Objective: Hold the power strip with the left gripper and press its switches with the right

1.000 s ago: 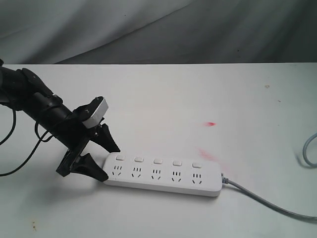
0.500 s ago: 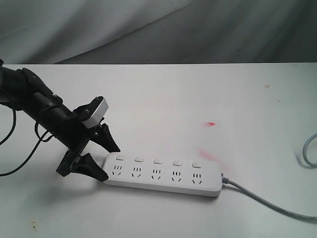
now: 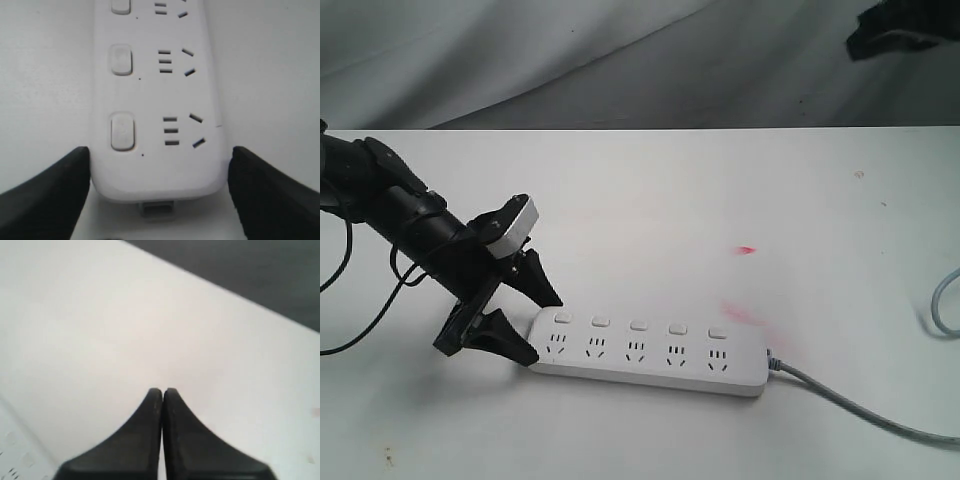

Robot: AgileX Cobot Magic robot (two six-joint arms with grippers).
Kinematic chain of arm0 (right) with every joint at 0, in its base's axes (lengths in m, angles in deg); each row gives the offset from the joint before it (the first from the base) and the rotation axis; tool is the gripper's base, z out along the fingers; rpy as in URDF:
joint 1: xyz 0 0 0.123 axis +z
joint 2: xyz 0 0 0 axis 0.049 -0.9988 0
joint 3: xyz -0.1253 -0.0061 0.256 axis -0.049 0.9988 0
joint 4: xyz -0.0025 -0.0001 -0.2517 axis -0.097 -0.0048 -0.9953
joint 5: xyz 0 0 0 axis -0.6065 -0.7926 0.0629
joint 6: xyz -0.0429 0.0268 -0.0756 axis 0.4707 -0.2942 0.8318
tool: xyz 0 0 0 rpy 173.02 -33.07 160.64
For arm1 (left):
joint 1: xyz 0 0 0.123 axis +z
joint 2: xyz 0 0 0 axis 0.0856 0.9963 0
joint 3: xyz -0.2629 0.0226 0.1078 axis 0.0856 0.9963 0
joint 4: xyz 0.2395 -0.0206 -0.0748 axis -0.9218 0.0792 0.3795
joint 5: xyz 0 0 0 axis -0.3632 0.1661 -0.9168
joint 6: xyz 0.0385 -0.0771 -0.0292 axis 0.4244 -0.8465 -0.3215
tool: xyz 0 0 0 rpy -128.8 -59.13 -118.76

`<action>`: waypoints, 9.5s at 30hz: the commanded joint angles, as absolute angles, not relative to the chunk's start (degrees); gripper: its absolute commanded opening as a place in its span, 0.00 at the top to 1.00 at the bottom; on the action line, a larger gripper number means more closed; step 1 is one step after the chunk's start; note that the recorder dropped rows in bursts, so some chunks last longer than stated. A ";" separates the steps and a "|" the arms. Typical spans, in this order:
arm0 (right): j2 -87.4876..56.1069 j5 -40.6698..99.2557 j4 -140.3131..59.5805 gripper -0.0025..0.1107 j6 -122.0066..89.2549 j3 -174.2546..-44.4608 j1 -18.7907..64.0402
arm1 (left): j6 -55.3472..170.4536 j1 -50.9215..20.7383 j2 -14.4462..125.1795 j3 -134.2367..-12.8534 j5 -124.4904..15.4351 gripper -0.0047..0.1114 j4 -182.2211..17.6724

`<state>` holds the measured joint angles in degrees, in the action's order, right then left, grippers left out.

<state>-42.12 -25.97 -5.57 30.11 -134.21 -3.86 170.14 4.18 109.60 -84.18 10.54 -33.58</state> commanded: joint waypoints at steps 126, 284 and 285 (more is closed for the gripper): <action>-76.30 -5.17 5.34 0.42 68.43 -129.92 32.36 | 170.51 4.28 109.60 -84.45 8.41 0.54 -33.19; -61.68 -0.85 14.79 0.42 73.40 -110.22 23.48 | 170.51 4.28 109.60 -84.45 8.41 0.54 -33.19; -59.80 -0.85 15.35 0.42 73.52 -110.22 23.48 | 170.51 4.28 109.60 -84.45 8.41 0.54 -33.19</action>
